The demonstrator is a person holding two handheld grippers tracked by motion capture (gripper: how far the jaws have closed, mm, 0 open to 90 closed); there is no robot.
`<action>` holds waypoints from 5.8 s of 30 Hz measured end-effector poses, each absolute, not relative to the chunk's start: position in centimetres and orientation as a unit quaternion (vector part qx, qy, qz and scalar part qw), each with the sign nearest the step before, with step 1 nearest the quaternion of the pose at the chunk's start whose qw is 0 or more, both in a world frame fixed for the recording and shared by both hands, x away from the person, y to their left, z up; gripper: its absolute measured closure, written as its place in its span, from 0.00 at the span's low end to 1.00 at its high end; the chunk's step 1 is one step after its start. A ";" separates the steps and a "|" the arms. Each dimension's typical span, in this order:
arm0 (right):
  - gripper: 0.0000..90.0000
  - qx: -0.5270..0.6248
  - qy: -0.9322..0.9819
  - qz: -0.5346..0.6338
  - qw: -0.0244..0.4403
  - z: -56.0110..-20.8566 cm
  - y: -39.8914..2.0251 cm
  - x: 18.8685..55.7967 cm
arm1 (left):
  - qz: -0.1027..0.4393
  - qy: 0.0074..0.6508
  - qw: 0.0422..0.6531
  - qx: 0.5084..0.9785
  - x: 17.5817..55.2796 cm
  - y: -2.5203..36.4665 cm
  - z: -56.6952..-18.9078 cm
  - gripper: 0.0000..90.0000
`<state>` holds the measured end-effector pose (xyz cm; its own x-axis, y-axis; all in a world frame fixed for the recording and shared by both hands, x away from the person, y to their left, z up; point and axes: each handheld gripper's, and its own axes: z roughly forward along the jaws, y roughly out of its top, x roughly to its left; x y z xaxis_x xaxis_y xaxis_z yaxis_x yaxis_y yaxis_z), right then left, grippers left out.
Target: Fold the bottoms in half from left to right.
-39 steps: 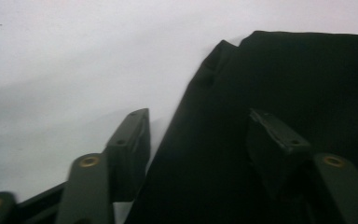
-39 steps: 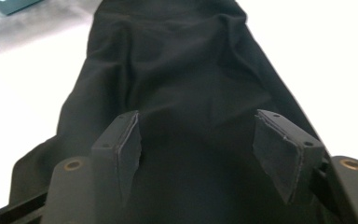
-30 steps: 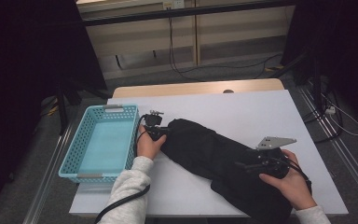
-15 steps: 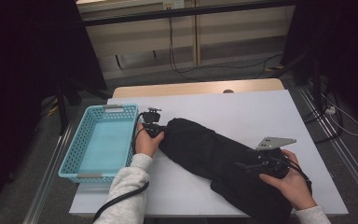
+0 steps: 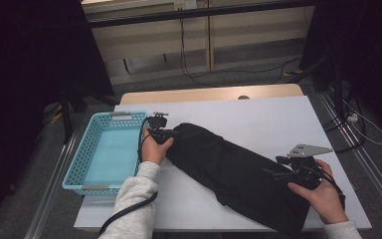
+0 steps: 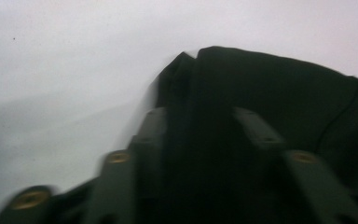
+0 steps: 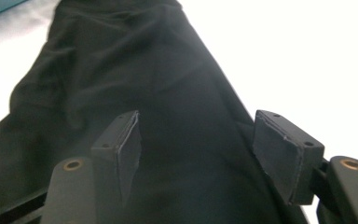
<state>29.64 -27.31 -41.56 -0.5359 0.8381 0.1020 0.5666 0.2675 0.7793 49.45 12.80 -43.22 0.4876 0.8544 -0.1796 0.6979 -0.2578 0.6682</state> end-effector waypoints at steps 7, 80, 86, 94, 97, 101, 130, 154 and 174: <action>0.40 0.487 0.763 0.376 0.198 -41.8 -29.8 29.1 | 0.111 0.464 0.386 0.789 48.1 12.8 -42.2 0.28; 1.00 0.541 0.757 0.328 0.164 -43.4 -34.2 27.8 | 0.105 0.435 0.377 0.811 46.7 12.4 -43.2 0.20; 1.00 0.560 0.746 0.324 0.158 -43.6 -35.7 27.7 | 0.104 0.438 0.376 0.810 46.9 12.5 -43.2 0.20; 1.00 0.552 0.753 0.316 0.167 -43.5 -35.6 28.0 | 0.105 0.439 0.375 0.810 46.8 12.4 -43.4 0.20; 1.00 0.557 0.749 0.309 0.183 -43.4 -36.0 28.0 | 0.105 0.440 0.373 0.810 46.9 12.6 -43.4 0.20; 1.00 0.553 0.751 0.303 0.197 -43.4 -36.2 28.2 | 0.104 0.438 0.372 0.812 47.0 12.5 -43.6 0.20; 0.99 0.582 0.731 0.291 0.205 -43.9 -38.1 27.8 | 0.101 0.434 0.374 0.813 46.8 12.2 -43.2 0.20; 0.57 0.566 0.723 0.334 0.210 -42.7 -36.8 27.7 | 0.121 0.462 0.357 0.803 47.8 13.2 -44.2 0.18; 0.60 0.443 0.808 0.376 0.094 -43.6 -25.1 26.8 | 0.111 0.456 0.358 0.808 47.5 13.0 -44.2 0.17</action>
<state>26.82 -25.15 -43.62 -0.5901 0.7869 0.1807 0.6452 0.3251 0.6914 47.47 12.97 -44.18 0.5604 0.8150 -0.1472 0.6570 -0.3292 0.6783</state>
